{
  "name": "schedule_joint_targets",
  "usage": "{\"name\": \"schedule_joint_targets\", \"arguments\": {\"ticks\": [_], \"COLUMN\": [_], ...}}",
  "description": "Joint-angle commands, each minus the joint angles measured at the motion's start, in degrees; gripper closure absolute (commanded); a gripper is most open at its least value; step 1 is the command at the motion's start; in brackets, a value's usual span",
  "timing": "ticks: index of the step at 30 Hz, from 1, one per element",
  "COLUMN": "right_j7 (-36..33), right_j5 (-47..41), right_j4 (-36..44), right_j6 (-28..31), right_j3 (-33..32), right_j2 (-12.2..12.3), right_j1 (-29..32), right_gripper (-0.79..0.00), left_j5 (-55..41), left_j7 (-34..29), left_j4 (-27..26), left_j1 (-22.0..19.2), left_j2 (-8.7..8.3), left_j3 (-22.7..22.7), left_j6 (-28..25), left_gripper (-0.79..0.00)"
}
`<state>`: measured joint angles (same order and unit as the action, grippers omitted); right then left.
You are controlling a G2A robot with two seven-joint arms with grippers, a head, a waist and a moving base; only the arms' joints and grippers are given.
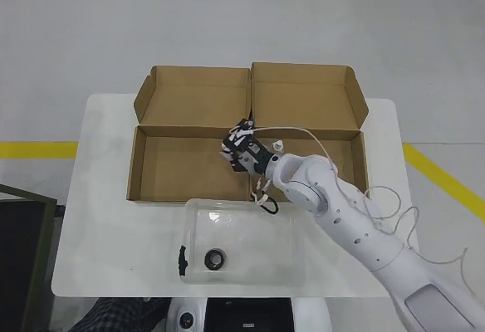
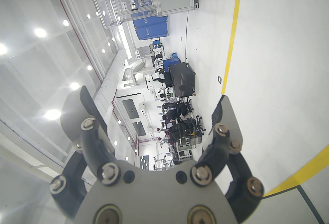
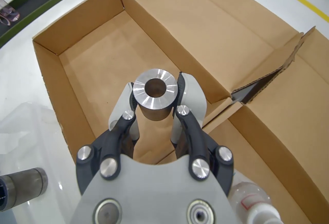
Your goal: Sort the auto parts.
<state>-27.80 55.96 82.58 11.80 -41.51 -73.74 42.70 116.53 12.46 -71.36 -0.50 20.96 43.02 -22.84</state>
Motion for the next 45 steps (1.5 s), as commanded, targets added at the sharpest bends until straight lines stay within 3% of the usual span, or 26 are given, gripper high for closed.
{"name": "schedule_joint_targets", "arguments": {"ticks": [1, 9, 15, 24, 27, 34, 45], "right_j7": [-0.88, -3.19, -3.99, -5.36, -5.86, -5.20, -8.02], "right_j5": [0.08, 0.02, 0.16, 0.11, 0.22, 2.87, 7.89], "right_j4": [-0.77, -5.03, -7.29, -8.60, -8.66, -2.13, 13.97], "right_j6": [-0.56, -1.56, -1.59, -1.04, -0.95, 0.10, 8.45], "right_j3": [0.55, 2.73, 3.60, 3.57, 3.30, 1.51, -2.00], "right_j2": [-0.42, -2.35, -3.55, -4.71, -4.96, -4.49, -2.11], "right_j1": [-0.58, -2.78, -4.00, -4.74, -4.87, -2.61, 5.22], "right_gripper": [0.000, 0.000, -0.200, -0.311, -0.308, -0.351, -0.382], "left_j5": [0.00, 0.00, 0.00, 0.00, 0.00, 0.00, 0.00], "left_j7": [0.00, 0.00, 0.00, 0.00, 0.00, 0.00, 0.00], "left_j4": [0.00, 0.00, 0.00, 0.00, 0.00, 0.00, 0.00], "left_j1": [0.00, 0.00, 0.00, 0.00, 0.00, 0.00, 0.00], "left_j2": [0.00, 0.00, 0.00, 0.00, 0.00, 0.00, 0.00], "left_j3": [0.00, 0.00, 0.00, 0.00, 0.00, 0.00, 0.00], "left_j6": [0.00, 0.00, 0.00, 0.00, 0.00, 0.00, 0.00], "left_gripper": [-0.785, -0.785, -0.785, -0.785, -0.785, -0.785, -0.785]}}
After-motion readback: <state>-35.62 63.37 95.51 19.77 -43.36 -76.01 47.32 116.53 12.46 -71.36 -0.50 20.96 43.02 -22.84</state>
